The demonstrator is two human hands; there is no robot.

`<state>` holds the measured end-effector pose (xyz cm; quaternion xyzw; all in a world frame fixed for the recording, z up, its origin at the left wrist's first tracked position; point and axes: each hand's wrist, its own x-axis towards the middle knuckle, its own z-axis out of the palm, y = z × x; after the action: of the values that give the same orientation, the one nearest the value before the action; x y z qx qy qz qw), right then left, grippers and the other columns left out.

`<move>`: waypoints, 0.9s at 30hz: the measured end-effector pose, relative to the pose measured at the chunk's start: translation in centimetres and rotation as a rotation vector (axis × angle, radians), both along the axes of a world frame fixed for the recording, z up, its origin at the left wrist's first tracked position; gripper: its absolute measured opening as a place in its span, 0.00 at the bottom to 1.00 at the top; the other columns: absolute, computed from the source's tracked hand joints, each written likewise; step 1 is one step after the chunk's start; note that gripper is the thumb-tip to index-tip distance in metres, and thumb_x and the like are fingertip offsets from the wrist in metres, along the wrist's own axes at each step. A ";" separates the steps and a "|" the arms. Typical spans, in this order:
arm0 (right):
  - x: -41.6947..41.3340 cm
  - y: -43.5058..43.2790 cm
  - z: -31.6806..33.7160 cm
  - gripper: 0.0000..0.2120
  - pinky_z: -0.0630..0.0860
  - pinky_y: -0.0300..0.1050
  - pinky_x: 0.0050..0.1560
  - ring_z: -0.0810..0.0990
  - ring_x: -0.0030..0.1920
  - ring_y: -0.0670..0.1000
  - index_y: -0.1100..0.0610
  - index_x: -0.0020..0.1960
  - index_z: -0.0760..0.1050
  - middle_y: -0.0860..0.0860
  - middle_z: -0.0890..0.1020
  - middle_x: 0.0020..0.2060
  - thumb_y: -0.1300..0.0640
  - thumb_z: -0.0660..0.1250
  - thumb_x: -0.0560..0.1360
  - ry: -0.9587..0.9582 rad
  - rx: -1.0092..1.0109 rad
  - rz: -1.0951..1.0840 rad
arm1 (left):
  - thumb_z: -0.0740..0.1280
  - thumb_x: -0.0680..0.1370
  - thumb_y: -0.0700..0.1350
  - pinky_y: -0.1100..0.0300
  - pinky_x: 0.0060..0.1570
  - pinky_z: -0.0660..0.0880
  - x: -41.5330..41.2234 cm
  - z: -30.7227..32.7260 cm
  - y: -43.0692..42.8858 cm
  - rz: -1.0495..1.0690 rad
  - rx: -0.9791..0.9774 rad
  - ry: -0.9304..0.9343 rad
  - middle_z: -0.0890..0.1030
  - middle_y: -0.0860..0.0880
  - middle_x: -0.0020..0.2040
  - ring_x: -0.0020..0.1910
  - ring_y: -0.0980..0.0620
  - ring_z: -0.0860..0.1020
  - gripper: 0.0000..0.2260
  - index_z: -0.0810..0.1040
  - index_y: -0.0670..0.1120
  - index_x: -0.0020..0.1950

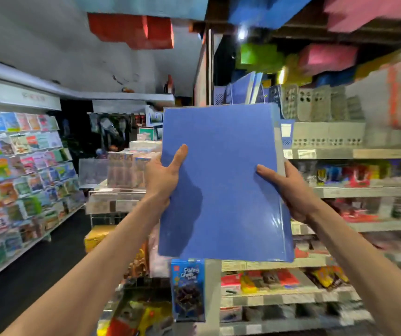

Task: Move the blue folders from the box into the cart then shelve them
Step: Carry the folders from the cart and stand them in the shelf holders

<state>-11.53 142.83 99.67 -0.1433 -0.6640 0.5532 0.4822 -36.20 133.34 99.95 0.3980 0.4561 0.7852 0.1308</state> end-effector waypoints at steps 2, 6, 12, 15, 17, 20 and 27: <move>3.3 2.1 1.0 0.19 0.82 0.50 0.44 0.86 0.49 0.57 0.56 0.66 0.74 0.56 0.85 0.56 0.59 0.70 0.76 0.014 0.031 -0.060 | 0.74 0.77 0.51 0.47 0.49 0.83 3.0 0.5 3.4 -0.029 0.013 0.002 0.87 0.47 0.51 0.50 0.45 0.86 0.14 0.84 0.44 0.58; 10.6 7.3 3.6 0.15 0.83 0.52 0.43 0.86 0.48 0.57 0.55 0.63 0.76 0.55 0.86 0.53 0.61 0.71 0.76 0.051 0.111 -0.152 | 0.75 0.71 0.62 0.46 0.49 0.83 9.8 2.4 11.3 0.013 -0.016 0.079 0.87 0.51 0.48 0.47 0.49 0.86 0.20 0.85 0.48 0.52; 16.4 14.5 8.7 0.16 0.82 0.49 0.44 0.86 0.48 0.52 0.54 0.62 0.76 0.49 0.86 0.51 0.62 0.72 0.76 0.099 0.287 -0.299 | 0.66 0.77 0.64 0.50 0.36 0.70 15.0 6.6 20.7 0.166 -0.149 0.354 0.77 0.42 0.32 0.34 0.41 0.74 0.25 0.73 0.41 0.38; 16.8 17.5 10.7 0.14 0.79 0.40 0.44 0.85 0.47 0.45 0.53 0.59 0.77 0.45 0.85 0.49 0.61 0.73 0.75 0.130 0.367 -0.413 | 0.69 0.75 0.62 0.55 0.36 0.79 14.9 8.7 23.9 0.132 -0.208 0.396 0.85 0.42 0.47 0.38 0.46 0.83 0.19 0.79 0.46 0.49; 16.3 18.4 11.4 0.15 0.77 0.35 0.44 0.84 0.47 0.43 0.54 0.61 0.77 0.44 0.84 0.50 0.61 0.73 0.75 0.141 0.407 -0.490 | 0.68 0.80 0.55 0.63 0.27 0.74 14.2 9.7 24.6 0.130 -0.222 0.417 0.85 0.42 0.48 0.33 0.47 0.83 0.14 0.78 0.44 0.53; 16.1 20.9 12.7 0.14 0.75 0.29 0.40 0.82 0.46 0.41 0.54 0.59 0.76 0.45 0.83 0.49 0.60 0.73 0.75 0.164 0.440 -0.595 | 0.68 0.79 0.56 0.58 0.31 0.77 12.9 11.3 27.2 0.228 -0.234 0.515 0.86 0.47 0.46 0.32 0.47 0.85 0.10 0.76 0.50 0.49; 12.5 25.4 17.1 0.09 0.78 0.52 0.48 0.80 0.48 0.59 0.57 0.51 0.75 0.50 0.80 0.41 0.60 0.70 0.72 0.247 0.434 -0.794 | 0.67 0.79 0.53 0.50 0.55 0.75 10.5 13.2 32.6 0.615 -0.252 0.827 0.84 0.46 0.56 0.55 0.44 0.81 0.15 0.77 0.46 0.61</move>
<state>0.95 168.22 116.80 -0.2153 -0.5958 0.1870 0.7508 -25.66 165.96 113.17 0.5035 0.6559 0.5039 -0.2495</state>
